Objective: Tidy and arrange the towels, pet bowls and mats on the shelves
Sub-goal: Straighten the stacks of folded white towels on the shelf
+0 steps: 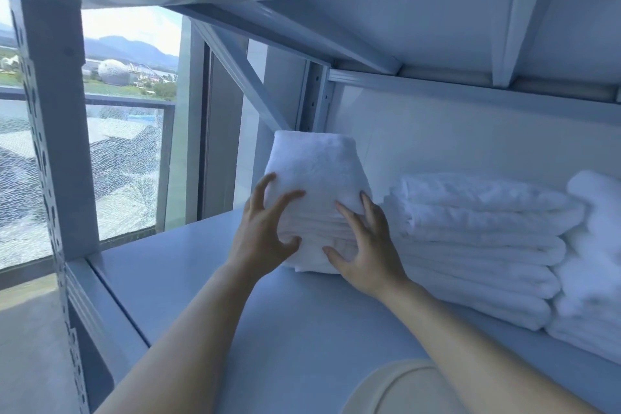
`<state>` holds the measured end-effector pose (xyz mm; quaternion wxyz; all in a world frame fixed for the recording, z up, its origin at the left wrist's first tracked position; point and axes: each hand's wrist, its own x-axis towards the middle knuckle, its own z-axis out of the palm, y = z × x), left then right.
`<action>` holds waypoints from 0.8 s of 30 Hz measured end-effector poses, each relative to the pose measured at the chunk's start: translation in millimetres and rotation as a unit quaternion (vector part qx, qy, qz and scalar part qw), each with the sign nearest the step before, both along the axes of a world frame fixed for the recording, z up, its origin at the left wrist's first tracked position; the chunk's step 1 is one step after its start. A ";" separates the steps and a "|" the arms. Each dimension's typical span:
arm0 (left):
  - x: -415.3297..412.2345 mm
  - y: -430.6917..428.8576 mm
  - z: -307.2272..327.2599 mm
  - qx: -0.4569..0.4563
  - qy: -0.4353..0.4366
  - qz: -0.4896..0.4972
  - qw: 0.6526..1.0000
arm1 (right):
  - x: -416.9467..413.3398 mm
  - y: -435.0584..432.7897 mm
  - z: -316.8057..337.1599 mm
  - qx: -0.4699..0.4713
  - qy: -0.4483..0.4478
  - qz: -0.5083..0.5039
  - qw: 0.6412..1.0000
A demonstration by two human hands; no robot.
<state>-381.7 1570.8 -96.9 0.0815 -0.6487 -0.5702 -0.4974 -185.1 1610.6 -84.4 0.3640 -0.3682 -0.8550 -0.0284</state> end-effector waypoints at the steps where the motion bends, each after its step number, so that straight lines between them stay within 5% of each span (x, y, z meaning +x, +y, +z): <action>1: -3.0 -1.6 1.7 -0.006 -0.005 0.016 1.000 | -2.3 -2.6 -1.4 0.013 -0.004 0.008 1.000; 6: -15.1 -5.5 2.0 0.000 -0.015 0.083 0.996 | -11.2 -10.3 -3.4 0.017 -0.012 0.056 0.998; 24: -12.3 -0.3 -5.7 -0.019 0.096 0.049 0.994 | 4.6 -8.4 -25.8 -0.062 0.100 0.088 0.989</action>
